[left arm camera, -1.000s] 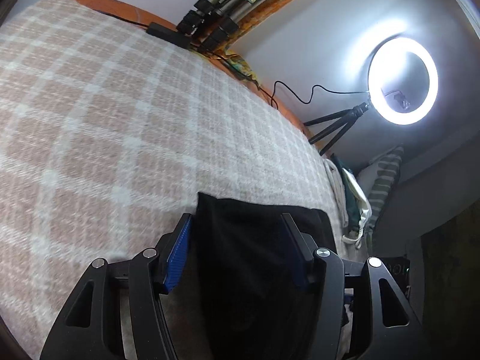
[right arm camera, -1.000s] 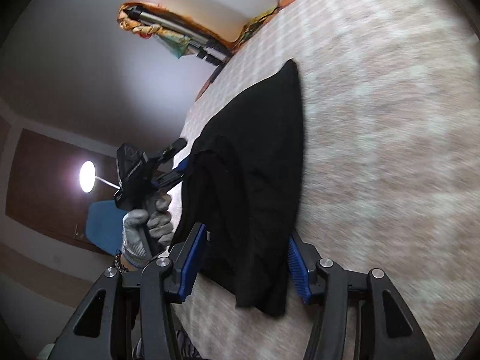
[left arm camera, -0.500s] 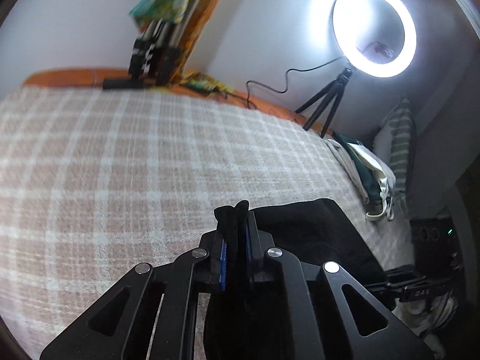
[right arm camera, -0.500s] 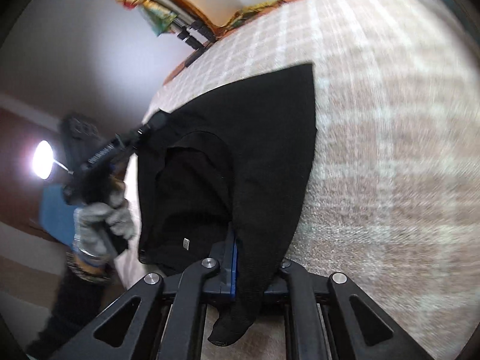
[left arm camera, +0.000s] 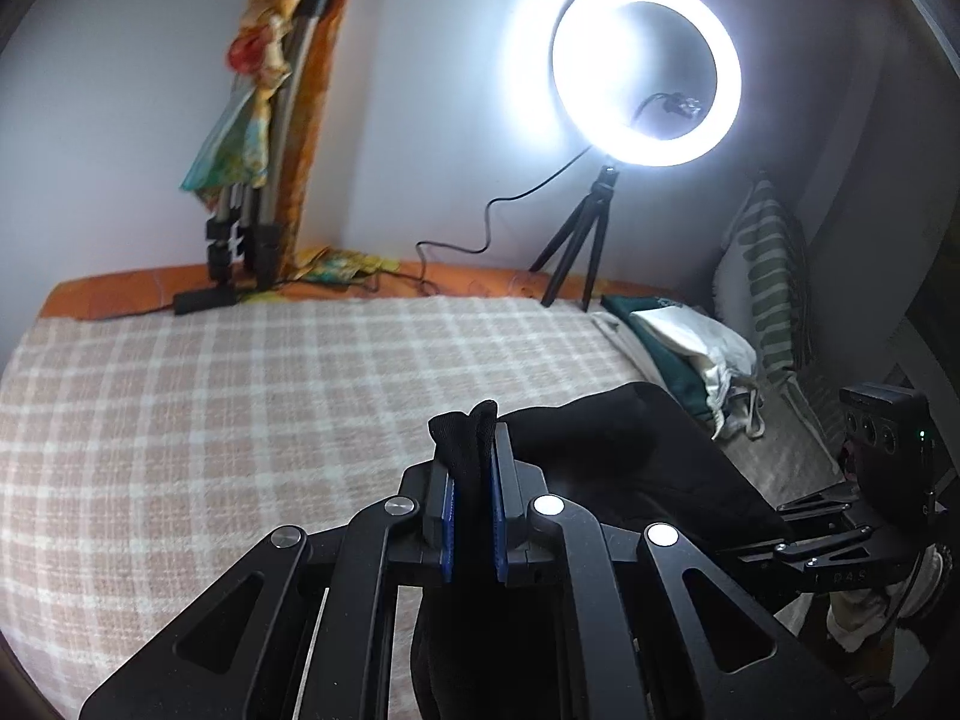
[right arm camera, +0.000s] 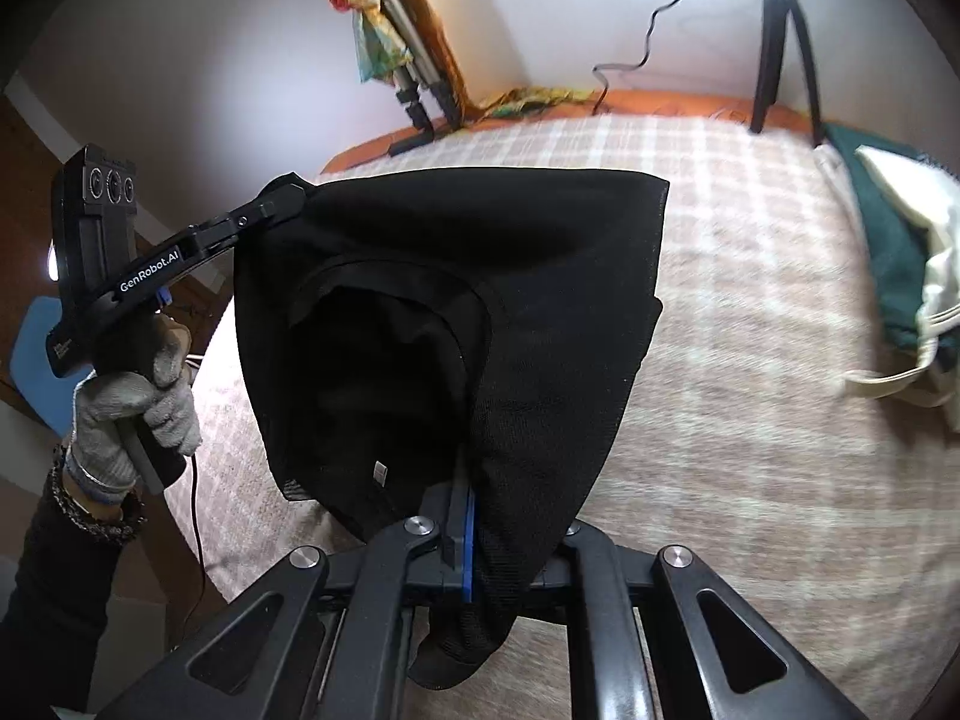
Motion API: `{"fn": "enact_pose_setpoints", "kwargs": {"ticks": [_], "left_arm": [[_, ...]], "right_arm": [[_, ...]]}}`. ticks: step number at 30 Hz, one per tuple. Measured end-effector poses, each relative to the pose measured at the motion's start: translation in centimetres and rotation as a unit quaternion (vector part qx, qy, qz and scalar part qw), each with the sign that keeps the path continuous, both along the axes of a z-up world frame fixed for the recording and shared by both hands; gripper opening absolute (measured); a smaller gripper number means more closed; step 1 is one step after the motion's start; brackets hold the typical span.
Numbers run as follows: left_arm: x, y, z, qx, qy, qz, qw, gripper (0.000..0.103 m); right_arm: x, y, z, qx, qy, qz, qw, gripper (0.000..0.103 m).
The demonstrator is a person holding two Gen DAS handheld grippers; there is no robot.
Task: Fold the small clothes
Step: 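Grasp the folded black shirt with the right tool while the left tool grasps beside it, then carry the folded shirt with both tools onto the white cloth bag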
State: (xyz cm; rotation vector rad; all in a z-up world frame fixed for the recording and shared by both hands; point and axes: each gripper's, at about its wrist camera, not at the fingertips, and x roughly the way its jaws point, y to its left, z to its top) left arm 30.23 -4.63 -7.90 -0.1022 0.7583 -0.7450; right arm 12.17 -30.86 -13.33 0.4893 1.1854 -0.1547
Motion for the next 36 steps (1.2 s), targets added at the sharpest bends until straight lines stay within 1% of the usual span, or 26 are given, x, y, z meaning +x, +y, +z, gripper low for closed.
{"fn": "enact_pose_setpoints", "kwargs": {"ticks": [4, 9, 14, 20, 25, 27, 31, 34, 36], "left_arm": [[0.1, -2.8, 1.3, -0.004, -0.011, -0.016, 0.9998, 0.007], [0.2, -7.3, 2.6, -0.009, -0.019, -0.044, 0.9988, 0.007], [0.4, -12.9, 3.8, -0.019, -0.03, -0.082, 0.996, 0.007], [0.9, -20.2, 4.5, -0.032, -0.037, -0.118, 0.9918, 0.007], [2.0, -25.7, 4.9, -0.036, -0.039, -0.139, 0.9889, 0.007], [2.7, -28.1, 5.2, -0.038, -0.044, -0.143, 0.988, 0.007], [4.2, -31.3, 5.4, -0.045, -0.048, -0.141, 0.9877, 0.007], [5.2, -33.5, 5.5, -0.04, -0.062, -0.137, 0.9879, 0.007], [6.1, -34.6, 4.9, -0.034, -0.066, -0.128, 0.989, 0.007]], "right_arm": [[-1.4, -1.4, 1.8, -0.016, -0.01, -0.013, 1.0, 0.006], [-3.5, -4.5, 4.0, -0.042, -0.019, -0.039, 0.998, 0.006], [-6.0, -8.1, 6.2, -0.066, -0.023, -0.072, 0.995, 0.006], [-9.1, -13.4, 8.8, -0.11, -0.026, -0.103, 0.988, 0.006], [-11.0, -17.6, 9.7, -0.145, -0.019, -0.132, 0.98, 0.006], [-11.5, -19.4, 10.0, -0.169, -0.016, -0.139, 0.976, 0.006], [-12.1, -23.3, 10.3, -0.191, -0.014, -0.154, 0.969, 0.006], [-12.3, -26.7, 10.3, -0.2, -0.017, -0.17, 0.965, 0.006], [-12.1, -28.9, 10.1, -0.205, -0.02, -0.175, 0.963, 0.006]]}}
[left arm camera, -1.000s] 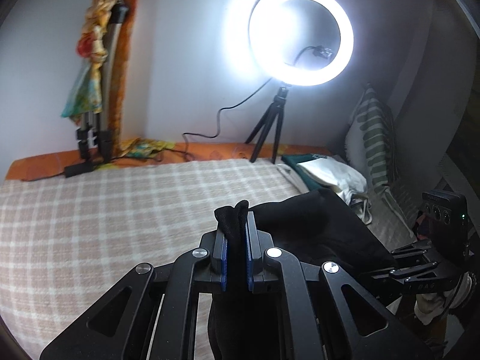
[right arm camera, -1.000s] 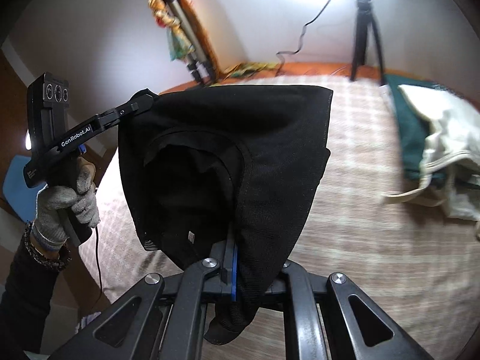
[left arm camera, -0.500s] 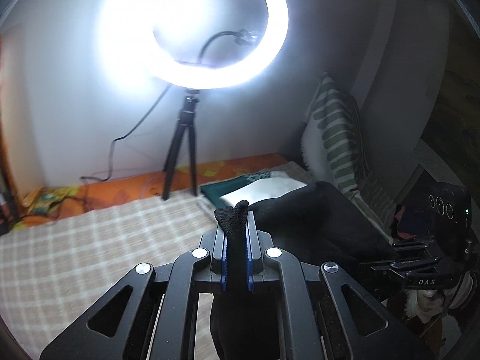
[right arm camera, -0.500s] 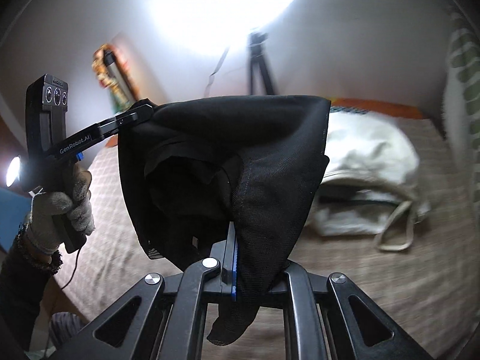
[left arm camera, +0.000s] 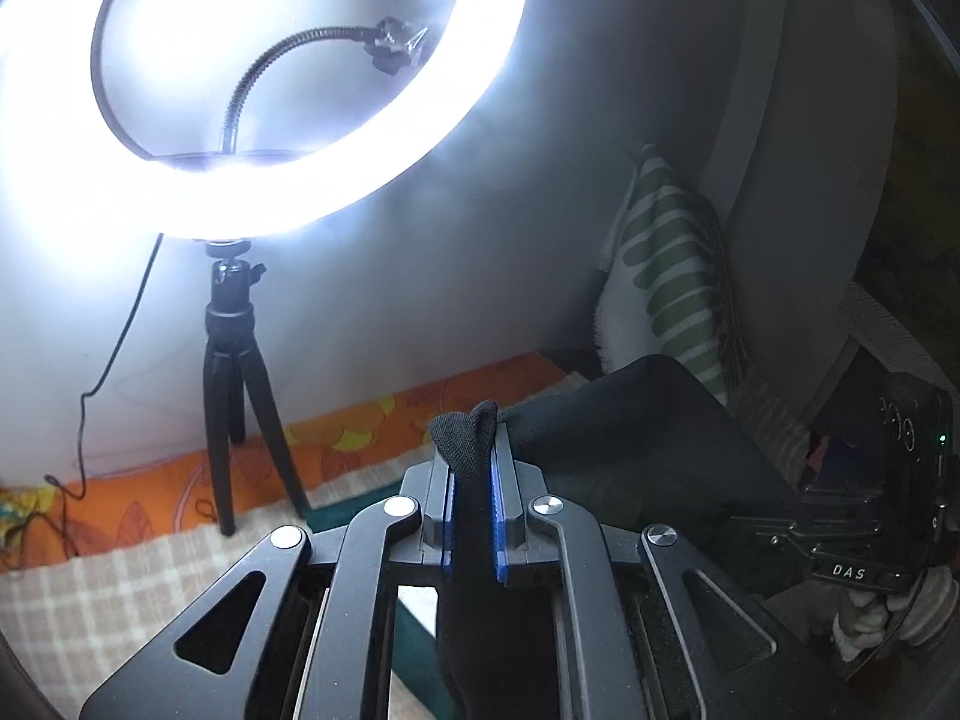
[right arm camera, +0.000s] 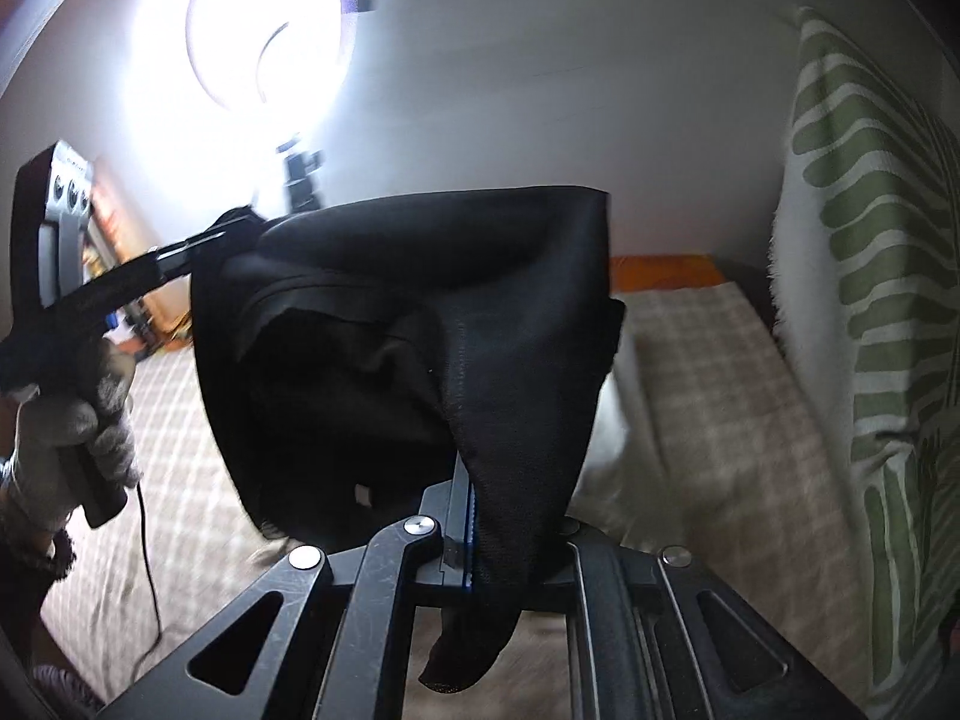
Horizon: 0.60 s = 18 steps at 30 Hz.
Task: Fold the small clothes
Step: 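Carry the folded shirt with both tools onto the white cloth bag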
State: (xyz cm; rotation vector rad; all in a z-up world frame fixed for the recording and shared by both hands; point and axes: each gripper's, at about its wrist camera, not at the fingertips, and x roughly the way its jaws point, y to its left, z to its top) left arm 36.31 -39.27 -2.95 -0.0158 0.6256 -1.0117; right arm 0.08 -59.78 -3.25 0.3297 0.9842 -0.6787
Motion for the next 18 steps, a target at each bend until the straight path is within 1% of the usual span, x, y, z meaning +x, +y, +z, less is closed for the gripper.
{"fn": "enact_pose_setpoints", "kwargs": {"ticks": [2, 3, 6, 8, 10, 11, 12, 13, 14, 15, 16, 17, 18], "left_arm": [[1.0, -0.7, -0.6, 0.007, 0.0, 0.01, 0.9999, 0.007], [1.5, -1.1, -1.1, 0.013, -0.001, 0.016, 0.9998, 0.007], [2.5, -2.1, -2.5, 0.039, -0.013, 0.027, 0.9988, 0.007], [3.2, -3.0, -3.5, 0.052, -0.007, 0.024, 0.9984, 0.007], [4.0, -3.4, -4.4, 0.065, -0.008, 0.043, 0.9969, 0.008], [4.3, -3.5, -4.8, 0.073, -0.008, 0.054, 0.9958, 0.012], [4.6, -3.6, -5.0, 0.078, -0.006, 0.06, 0.9951, 0.012], [4.8, -3.5, -5.1, 0.083, 0.001, 0.064, 0.9944, 0.014], [4.8, -3.4, -5.1, 0.084, 0.008, 0.067, 0.9941, 0.015], [4.7, -3.1, -5.1, 0.082, 0.013, 0.059, 0.9948, 0.016], [4.5, -3.1, -5.0, 0.086, 0.008, 0.054, 0.9948, 0.025], [4.2, -2.9, -4.8, 0.09, 0.001, 0.055, 0.9944, 0.036], [3.8, -2.5, -4.6, 0.089, -0.005, 0.053, 0.9946, 0.04]], "right_arm": [[0.4, -1.0, -0.8, -0.006, 0.002, 0.003, 1.0, 0.006], [0.6, -1.9, -1.2, -0.001, 0.0, 0.004, 1.0, 0.006], [1.1, -3.6, -2.8, 0.022, -0.011, 0.006, 1.0, 0.006], [1.4, -4.5, -4.2, 0.034, -0.015, 0.009, 0.999, 0.006], [1.6, -5.5, -5.6, 0.06, -0.018, 0.012, 0.998, 0.007], [1.5, -5.8, -6.2, 0.07, -0.019, 0.01, 0.997, 0.012], [1.5, -6.1, -6.7, 0.066, -0.014, 0.004, 0.998, 0.016], [1.5, -6.3, -6.9, 0.059, -0.007, -0.002, 0.998, 0.028], [1.4, -6.5, -7.1, 0.057, -0.005, -0.007, 0.998, 0.038], [1.1, -6.7, -7.1, 0.057, -0.007, -0.013, 0.998, 0.039], [0.8, -6.8, -7.1, 0.059, -0.012, -0.016, 0.998, 0.04], [0.4, -7.0, -7.0, 0.059, -0.018, -0.021, 0.998, 0.04], [0.2, -7.0, -6.8, 0.058, -0.022, -0.024, 0.998, 0.04]]}}
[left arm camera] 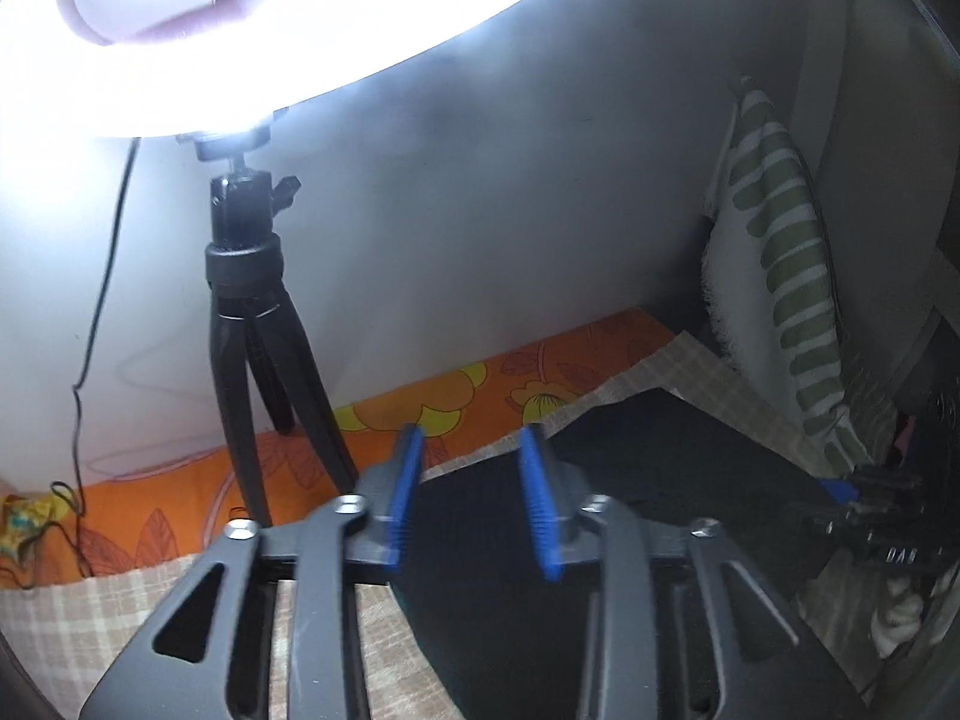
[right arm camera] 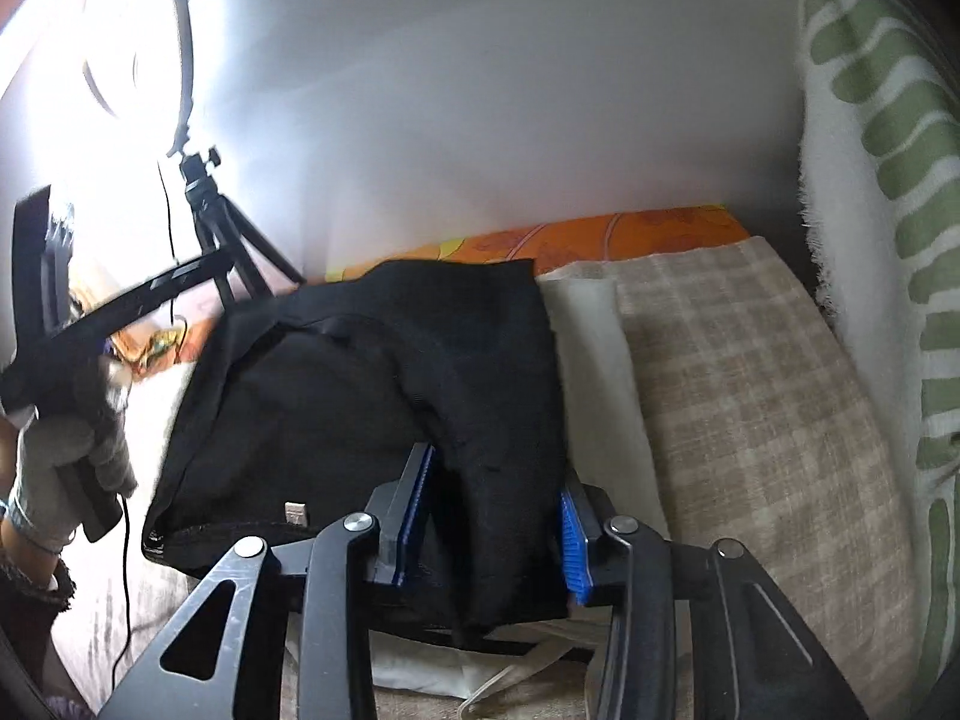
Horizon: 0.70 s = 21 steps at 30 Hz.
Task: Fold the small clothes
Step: 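Carry the folded shirt with both tools onto the white cloth bag, then open both tools and release the shirt on the bag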
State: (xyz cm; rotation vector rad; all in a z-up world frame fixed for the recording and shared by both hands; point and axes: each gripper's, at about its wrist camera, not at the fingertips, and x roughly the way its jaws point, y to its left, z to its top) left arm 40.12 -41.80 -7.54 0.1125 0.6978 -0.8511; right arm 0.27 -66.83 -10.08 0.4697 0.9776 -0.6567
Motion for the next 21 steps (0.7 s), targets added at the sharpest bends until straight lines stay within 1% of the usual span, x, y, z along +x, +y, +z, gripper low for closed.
{"fn": "enact_pose_setpoints", "kwargs": {"ticks": [2, 5, 7, 9, 10, 11, 12, 15, 18, 19, 20, 21], "left_arm": [[-0.7, 0.5, 0.2, -0.005, -0.001, -0.013, 0.9999, 0.041], [-1.7, 0.9, -0.1, 0.003, 0.006, -0.028, 0.9996, 0.041], [-2.1, 0.9, -0.2, 0.007, 0.012, -0.037, 0.9992, 0.041], [-2.9, 0.8, 0.1, 0.013, 0.013, -0.044, 0.9989, 0.043], [-3.3, 1.0, 0.3, 0.014, 0.013, -0.047, 0.9987, 0.05], [-3.8, 1.0, 0.5, 0.013, 0.011, -0.048, 0.9987, 0.06], [-4.3, 1.3, 0.8, 0.012, 0.007, -0.048, 0.9988, 0.062], [-5.7, 2.0, 1.7, 0.013, -0.001, -0.053, 0.9985, 0.062], [-6.9, 2.9, 2.7, 0.015, -0.005, -0.055, 0.9984, 0.063], [-7.2, 3.2, 3.0, 0.014, -0.007, -0.054, 0.9984, 0.067], [-7.7, 3.7, 3.4, 0.013, -0.009, -0.053, 0.9985, 0.072], [-8.2, 4.0, 3.8, 0.011, -0.012, -0.051, 0.9986, 0.074]], "right_arm": [[-0.5, -0.1, 0.4, -0.005, -0.007, -0.008, 1.0, 0.04], [-0.8, 0.5, 1.3, -0.015, -0.016, -0.018, 1.0, 0.04], [-1.0, 0.4, 1.5, -0.016, -0.022, -0.02, 0.999, 0.04], [-1.0, 1.0, 1.8, -0.021, -0.023, -0.024, 0.999, 0.043], [-1.0, 1.3, 1.9, -0.025, -0.022, -0.026, 0.999, 0.047], [-1.0, 1.6, 2.2, -0.028, -0.023, -0.027, 0.999, 0.049], [-1.1, 2.1, 2.5, -0.032, -0.025, -0.026, 0.999, 0.051], [-1.0, 3.3, 3.3, -0.041, -0.026, -0.024, 0.999, 0.056], [-0.8, 4.7, 4.5, -0.056, -0.025, -0.026, 0.998, 0.07], [-0.9, 5.2, 5.0, -0.062, -0.028, -0.028, 0.997, 0.076], [-1.0, 5.7, 5.4, -0.067, -0.031, -0.03, 0.997, 0.079], [-1.0, 6.2, 5.9, -0.072, -0.035, -0.03, 0.996, 0.079]]}}
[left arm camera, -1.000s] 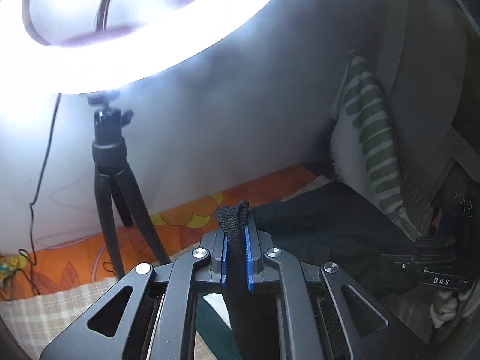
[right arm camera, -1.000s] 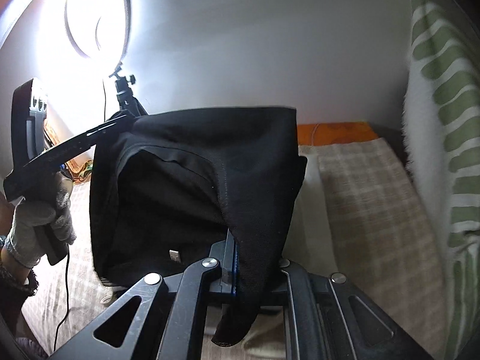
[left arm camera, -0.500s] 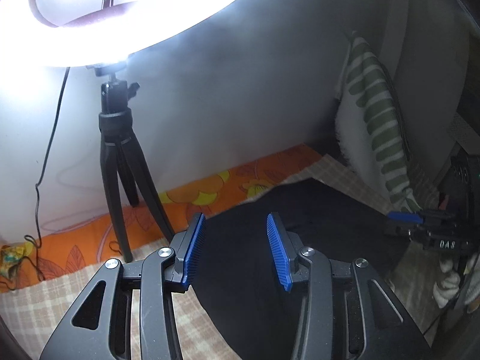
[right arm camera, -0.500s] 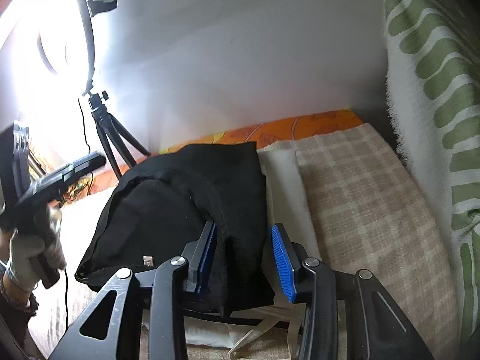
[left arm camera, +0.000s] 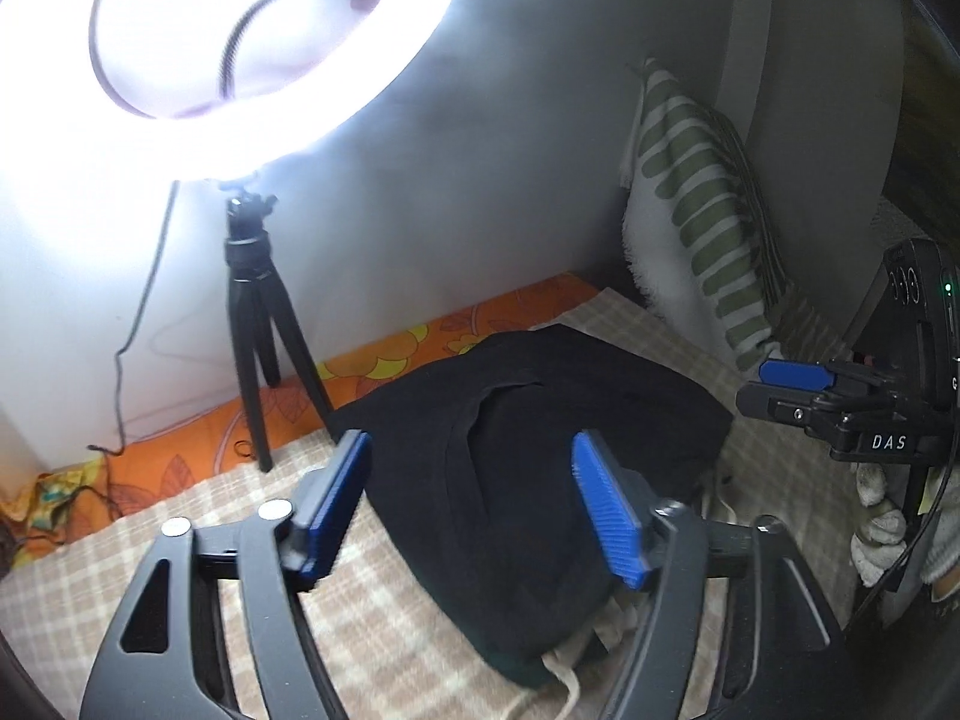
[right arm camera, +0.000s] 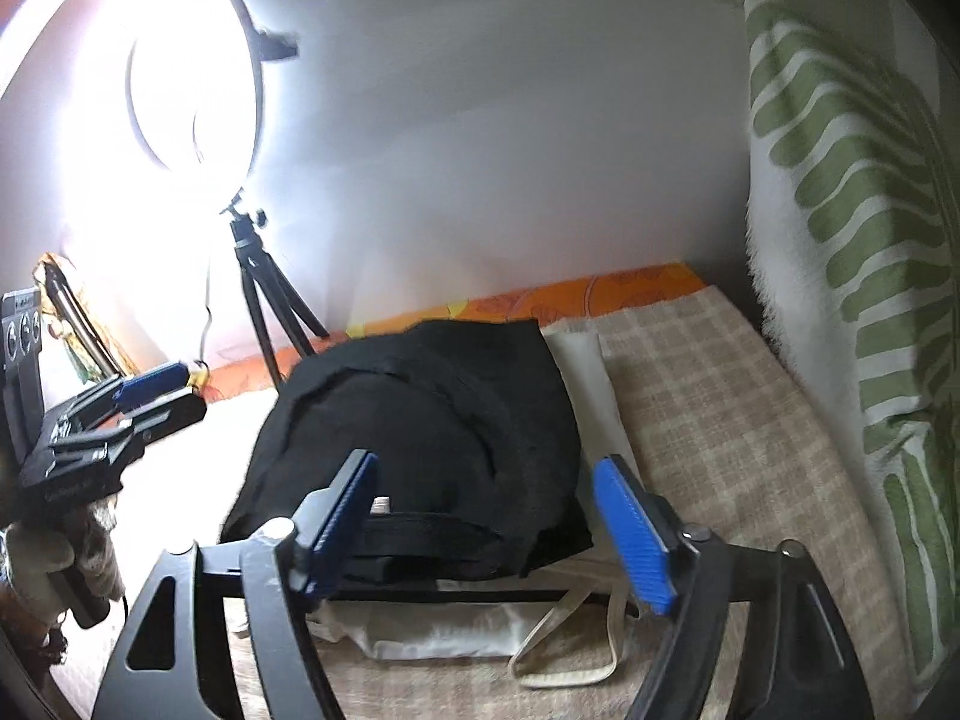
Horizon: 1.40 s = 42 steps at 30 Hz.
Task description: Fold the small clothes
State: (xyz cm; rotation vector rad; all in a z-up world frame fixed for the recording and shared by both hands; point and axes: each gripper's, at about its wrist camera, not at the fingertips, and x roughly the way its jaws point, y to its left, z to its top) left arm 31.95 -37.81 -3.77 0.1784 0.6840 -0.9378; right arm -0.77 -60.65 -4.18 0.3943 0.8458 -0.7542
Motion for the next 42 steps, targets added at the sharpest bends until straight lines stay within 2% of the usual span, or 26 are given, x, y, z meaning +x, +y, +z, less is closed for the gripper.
{"fn": "enact_pose_setpoints", "kwargs": {"ticks": [7, 10, 18, 21, 23, 27, 33, 37, 42], "left_arm": [[-2.2, 3.1, 2.0, 0.003, -0.009, 0.019, 0.9998, 0.076], [-3.5, 4.7, 2.8, 0.001, -0.021, 0.023, 0.9995, 0.08], [-7.7, 9.1, 4.1, -0.001, -0.039, 0.034, 0.9987, 0.081], [-9.7, 10.8, 4.2, -0.002, -0.054, 0.04, 0.9977, 0.081], [-11.1, 11.9, 4.2, -0.007, -0.056, 0.043, 0.9975, 0.081], [-13.9, 13.2, 4.3, 0.001, -0.078, 0.042, 0.9961, 0.082], [-17.3, 14.1, 4.1, 0.016, -0.104, 0.035, 0.9938, 0.089], [-19.0, 15.1, 3.9, 0.011, -0.12, 0.05, 0.9915, 0.103], [-19.9, 16.3, 3.3, 0.017, -0.129, 0.067, 0.9892, 0.103]], "right_arm": [[-0.1, 3.8, 2.9, -0.03, -0.001, -0.007, 1.0, 0.092], [-0.3, 5.6, 4.1, -0.041, 0.001, -0.007, 0.999, 0.093], [-0.9, 10.8, 5.8, -0.062, 0.004, -0.007, 0.998, 0.093], [-1.4, 12.6, 5.6, -0.064, -0.002, -0.005, 0.998, 0.094], [-2.1, 14.1, 5.4, -0.07, -0.013, -0.014, 0.997, 0.1], [-3.0, 16.4, 4.7, -0.081, -0.018, -0.029, 0.996, 0.1], [-3.7, 19.1, 4.1, -0.09, -0.006, -0.034, 0.995, 0.101], [-4.4, 20.4, 4.0, -0.103, -0.01, -0.044, 0.994, 0.103], [-4.7, 21.0, 2.7, -0.102, -0.001, -0.054, 0.993, 0.103]]}}
